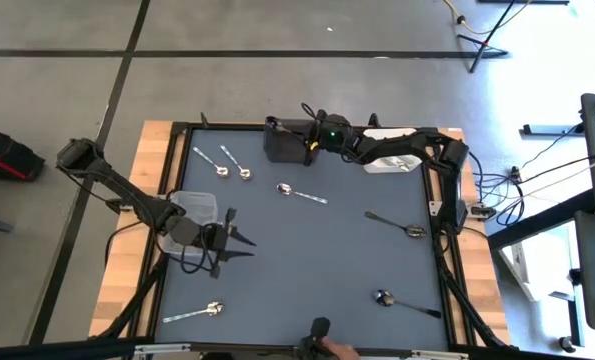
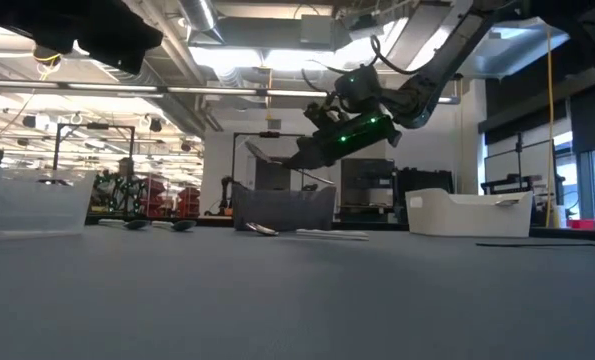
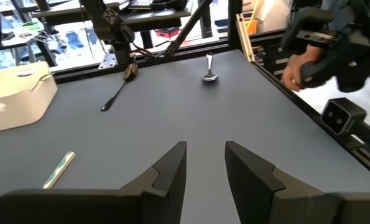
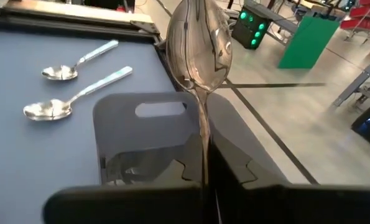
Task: Sort silverware by color (type)
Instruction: Put the left black spoon into the black bin, then put the top black spoon into the black bin
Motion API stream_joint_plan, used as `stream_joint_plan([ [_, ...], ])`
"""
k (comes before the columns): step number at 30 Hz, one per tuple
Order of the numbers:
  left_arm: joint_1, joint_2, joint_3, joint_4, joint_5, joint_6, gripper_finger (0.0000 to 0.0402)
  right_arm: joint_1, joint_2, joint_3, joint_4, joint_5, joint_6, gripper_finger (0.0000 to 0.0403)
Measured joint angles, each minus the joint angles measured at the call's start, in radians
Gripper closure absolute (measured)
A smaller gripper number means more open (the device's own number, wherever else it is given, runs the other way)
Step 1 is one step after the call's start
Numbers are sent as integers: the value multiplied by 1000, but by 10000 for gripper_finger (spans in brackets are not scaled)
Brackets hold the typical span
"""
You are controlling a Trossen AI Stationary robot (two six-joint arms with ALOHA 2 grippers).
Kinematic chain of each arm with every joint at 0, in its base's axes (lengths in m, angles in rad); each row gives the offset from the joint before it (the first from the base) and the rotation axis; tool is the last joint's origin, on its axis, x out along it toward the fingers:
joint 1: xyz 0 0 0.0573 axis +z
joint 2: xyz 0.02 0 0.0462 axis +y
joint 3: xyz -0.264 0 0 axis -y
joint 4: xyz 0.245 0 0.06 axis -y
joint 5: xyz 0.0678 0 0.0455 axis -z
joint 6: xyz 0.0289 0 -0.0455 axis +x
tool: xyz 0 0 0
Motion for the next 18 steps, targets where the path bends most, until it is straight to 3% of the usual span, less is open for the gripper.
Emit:
stream_joint_plan([
  [9, 2, 0, 0, 5, 12, -18, 296, 16, -54, -1, -12, 18, -75, 284],
  [12, 2, 0, 0, 6, 47, -12, 296, 53, -177, 1, -184, 86, -74, 265],
  [18, 2, 0, 0, 8, 52, -23, 296, 208, -490, 1, -759, 123, 6, 258],
])
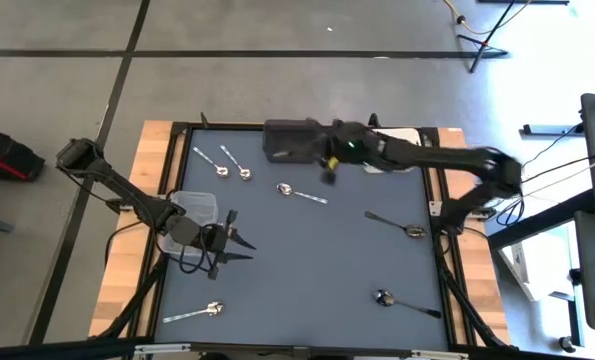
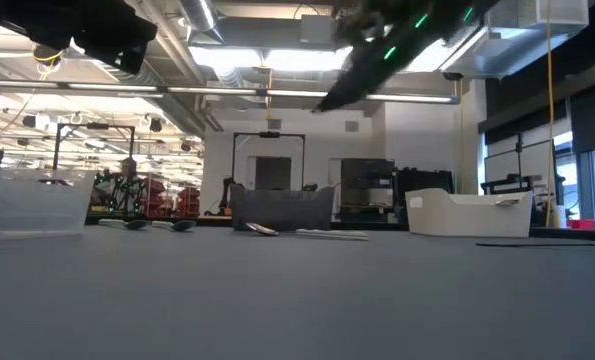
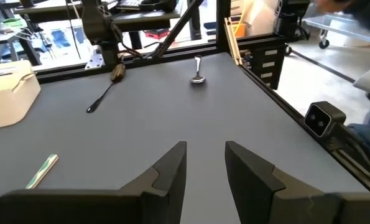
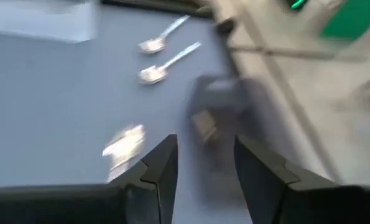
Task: Sort silverware by color (type)
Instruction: Put the top black spoon into the black bin
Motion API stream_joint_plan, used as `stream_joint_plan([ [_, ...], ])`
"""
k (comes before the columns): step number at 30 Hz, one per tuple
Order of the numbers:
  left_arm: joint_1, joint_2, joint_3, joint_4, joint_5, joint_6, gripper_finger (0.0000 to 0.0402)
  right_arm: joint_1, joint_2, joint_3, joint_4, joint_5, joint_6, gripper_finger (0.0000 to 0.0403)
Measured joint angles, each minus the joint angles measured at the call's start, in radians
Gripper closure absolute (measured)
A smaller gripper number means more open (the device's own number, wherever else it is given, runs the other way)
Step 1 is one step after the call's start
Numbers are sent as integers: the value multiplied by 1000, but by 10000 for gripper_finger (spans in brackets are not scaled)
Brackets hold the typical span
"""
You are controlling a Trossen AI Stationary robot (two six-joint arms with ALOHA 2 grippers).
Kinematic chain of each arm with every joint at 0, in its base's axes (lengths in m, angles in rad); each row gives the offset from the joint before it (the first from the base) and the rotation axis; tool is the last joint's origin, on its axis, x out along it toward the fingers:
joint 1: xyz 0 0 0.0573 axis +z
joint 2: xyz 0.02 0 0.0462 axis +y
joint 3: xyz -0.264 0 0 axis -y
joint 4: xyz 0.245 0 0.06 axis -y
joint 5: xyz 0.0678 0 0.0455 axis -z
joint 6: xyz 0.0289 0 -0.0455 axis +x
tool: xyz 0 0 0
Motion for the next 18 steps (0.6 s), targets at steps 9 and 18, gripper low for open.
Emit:
stream_joint_plan([
  [9, 0, 0, 0, 65, -44, -12, 296, 300, -298, -24, -641, 64, 434, 258],
  [18, 19, 0, 0, 82, -98, -13, 296, 416, -334, -178, -917, 149, 709, 258],
])
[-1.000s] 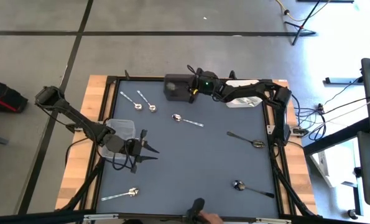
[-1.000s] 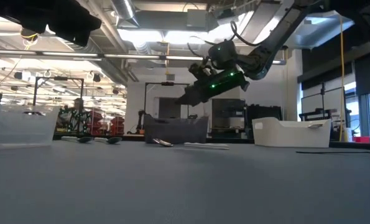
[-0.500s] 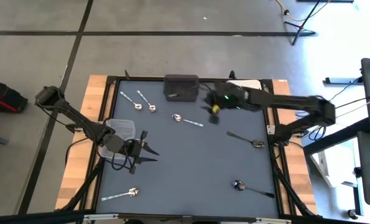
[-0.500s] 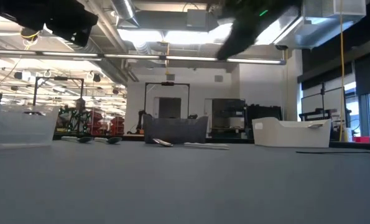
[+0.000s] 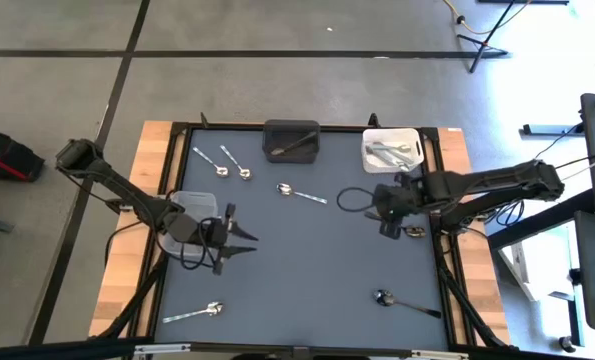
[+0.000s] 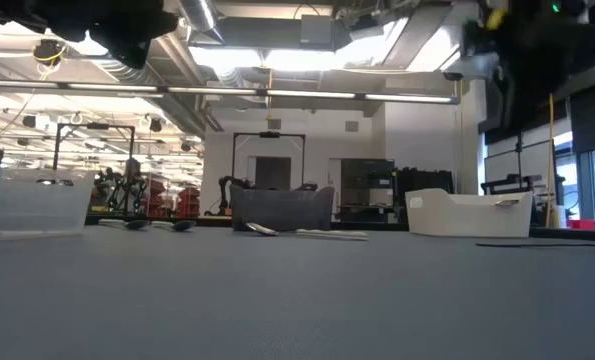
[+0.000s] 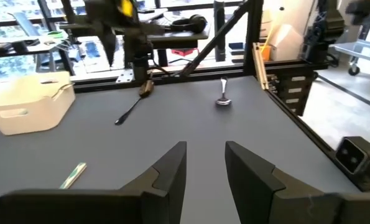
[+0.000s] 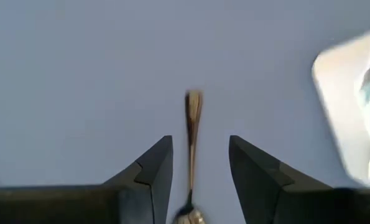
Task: Sort silverware by color (type)
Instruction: Put the top black spoon into the black bin
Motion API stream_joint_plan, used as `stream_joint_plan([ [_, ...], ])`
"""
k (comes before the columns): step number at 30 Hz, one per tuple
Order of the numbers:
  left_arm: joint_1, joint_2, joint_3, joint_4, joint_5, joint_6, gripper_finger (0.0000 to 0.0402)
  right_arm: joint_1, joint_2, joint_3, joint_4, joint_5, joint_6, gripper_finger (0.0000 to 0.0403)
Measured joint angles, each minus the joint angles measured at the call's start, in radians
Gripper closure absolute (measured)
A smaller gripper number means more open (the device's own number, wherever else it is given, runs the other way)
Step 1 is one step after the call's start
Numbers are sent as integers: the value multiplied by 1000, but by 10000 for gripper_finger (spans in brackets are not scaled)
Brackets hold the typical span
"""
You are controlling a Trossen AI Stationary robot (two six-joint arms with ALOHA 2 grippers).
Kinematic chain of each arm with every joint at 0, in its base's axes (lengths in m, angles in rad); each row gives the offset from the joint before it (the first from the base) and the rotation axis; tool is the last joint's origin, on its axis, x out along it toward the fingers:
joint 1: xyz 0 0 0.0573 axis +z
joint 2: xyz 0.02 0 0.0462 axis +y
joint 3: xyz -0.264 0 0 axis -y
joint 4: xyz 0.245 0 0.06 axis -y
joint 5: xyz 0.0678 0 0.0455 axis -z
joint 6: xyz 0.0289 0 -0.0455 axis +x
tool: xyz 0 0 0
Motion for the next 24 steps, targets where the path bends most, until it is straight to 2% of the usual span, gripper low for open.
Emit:
stream_joint_plan([
  [8, 41, 0, 0, 0, -8, -1, 296, -2, 3, -228, 42, -85, 8, 258],
  [12, 60, 0, 0, 0, -7, 0, 296, -5, 23, -295, 72, -106, 8, 258],
  [18, 90, 0, 0, 1, -7, 0, 296, -84, 116, -315, 99, -139, 19, 260],
  [24, 101, 0, 0, 0, -7, 0, 296, -171, 231, -311, 163, -196, -37, 287],
])
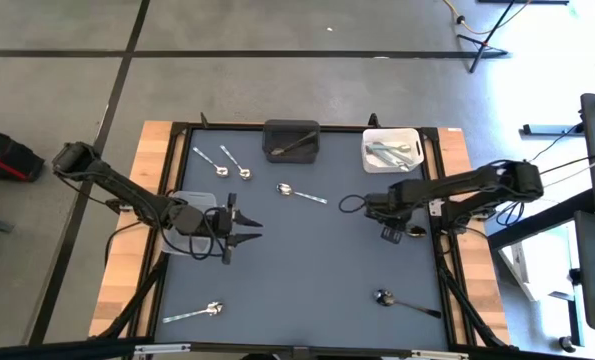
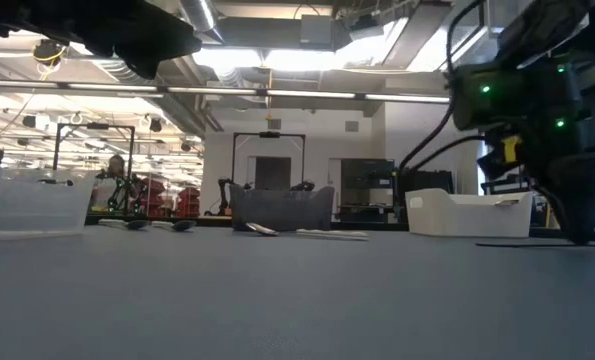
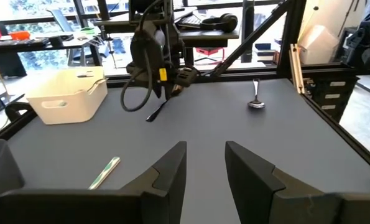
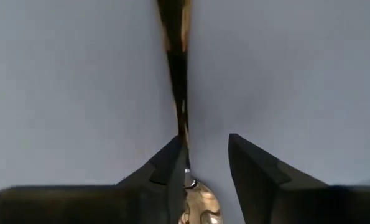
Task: Sort silverware by color (type)
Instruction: Put the top black spoon into the black bin
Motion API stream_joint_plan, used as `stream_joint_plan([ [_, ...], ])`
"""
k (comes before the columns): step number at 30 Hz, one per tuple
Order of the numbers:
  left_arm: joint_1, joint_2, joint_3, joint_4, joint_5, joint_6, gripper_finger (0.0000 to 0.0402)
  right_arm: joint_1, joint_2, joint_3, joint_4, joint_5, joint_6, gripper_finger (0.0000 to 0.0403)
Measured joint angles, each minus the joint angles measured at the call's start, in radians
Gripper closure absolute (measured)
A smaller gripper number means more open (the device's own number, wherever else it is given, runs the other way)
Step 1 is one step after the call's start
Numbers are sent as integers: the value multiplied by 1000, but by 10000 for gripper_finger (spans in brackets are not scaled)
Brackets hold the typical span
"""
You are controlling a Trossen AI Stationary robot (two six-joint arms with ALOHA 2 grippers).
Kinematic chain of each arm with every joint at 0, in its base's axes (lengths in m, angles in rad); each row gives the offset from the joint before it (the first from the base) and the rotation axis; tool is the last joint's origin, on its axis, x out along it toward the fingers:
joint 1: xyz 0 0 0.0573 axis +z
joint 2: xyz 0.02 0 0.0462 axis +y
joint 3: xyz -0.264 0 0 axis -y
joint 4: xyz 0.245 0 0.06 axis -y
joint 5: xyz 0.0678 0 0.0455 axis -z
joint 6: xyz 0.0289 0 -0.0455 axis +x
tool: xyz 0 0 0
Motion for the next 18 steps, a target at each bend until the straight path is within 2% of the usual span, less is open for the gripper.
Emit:
stream_joint_plan([
  [7, -1, 0, 0, -1, 1, 0, 296, -27, 60, 26, 4, -73, -59, 342],
  [11, -1, 0, 0, -4, 44, -1, 296, -27, 63, 33, 11, -92, -59, 371],
  [14, -1, 0, 0, -5, 55, -7, 296, -27, 62, 33, -2, -101, -65, 377],
  [18, -1, 0, 0, -7, 54, -26, 296, -27, 64, 34, 17, -93, -68, 365],
])
